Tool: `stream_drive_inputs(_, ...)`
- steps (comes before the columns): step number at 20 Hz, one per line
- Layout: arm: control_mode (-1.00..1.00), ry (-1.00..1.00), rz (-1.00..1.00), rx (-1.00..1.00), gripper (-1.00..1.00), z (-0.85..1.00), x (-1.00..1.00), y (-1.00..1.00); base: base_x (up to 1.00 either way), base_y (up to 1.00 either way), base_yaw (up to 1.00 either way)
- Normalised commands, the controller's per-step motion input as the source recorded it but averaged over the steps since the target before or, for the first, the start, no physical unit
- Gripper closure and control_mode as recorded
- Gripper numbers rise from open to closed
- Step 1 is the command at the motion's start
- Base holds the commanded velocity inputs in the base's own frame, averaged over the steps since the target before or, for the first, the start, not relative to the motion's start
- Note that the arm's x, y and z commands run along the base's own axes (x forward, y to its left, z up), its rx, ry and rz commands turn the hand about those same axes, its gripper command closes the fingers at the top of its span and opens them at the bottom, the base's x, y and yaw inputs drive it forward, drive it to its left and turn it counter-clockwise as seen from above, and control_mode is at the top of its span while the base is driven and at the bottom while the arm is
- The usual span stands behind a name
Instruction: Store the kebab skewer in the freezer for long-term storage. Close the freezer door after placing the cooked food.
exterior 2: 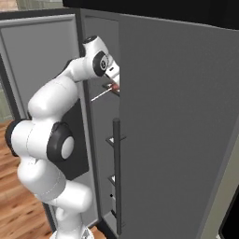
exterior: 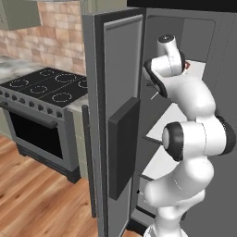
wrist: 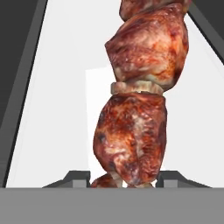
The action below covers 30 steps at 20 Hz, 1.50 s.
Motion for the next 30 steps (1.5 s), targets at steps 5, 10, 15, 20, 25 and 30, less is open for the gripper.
stream_drive_inputs(5, -1.00, 0.00, 0.08, 0.01, 1.00, -0.02, 0.48, -0.28, 0.00, 0.00, 0.00)
stream_drive_inputs(10, -1.00, 0.03, 0.06, 0.00, 1.00, -0.08, 0.49, -0.27, 0.00, 0.00, 0.00)
stream_drive_inputs(15, -1.00, 0.03, 0.04, 0.00, 1.00, -0.19, 0.38, -0.34, 0.00, 0.00, 0.00)
stream_drive_inputs(20, -1.00, 0.00, 0.02, 0.00, 1.00, -0.31, 0.20, -0.30, 0.00, 0.00, 0.00)
stream_drive_inputs(25, -1.00, 0.00, 0.00, 0.00, 1.00, -0.31, 0.10, -0.31, 0.00, 0.00, 0.00)
stream_drive_inputs(30, -1.00, 0.00, 0.00, 0.00, 1.00, -0.29, 0.00, -0.33, 0.00, 0.00, 0.00)
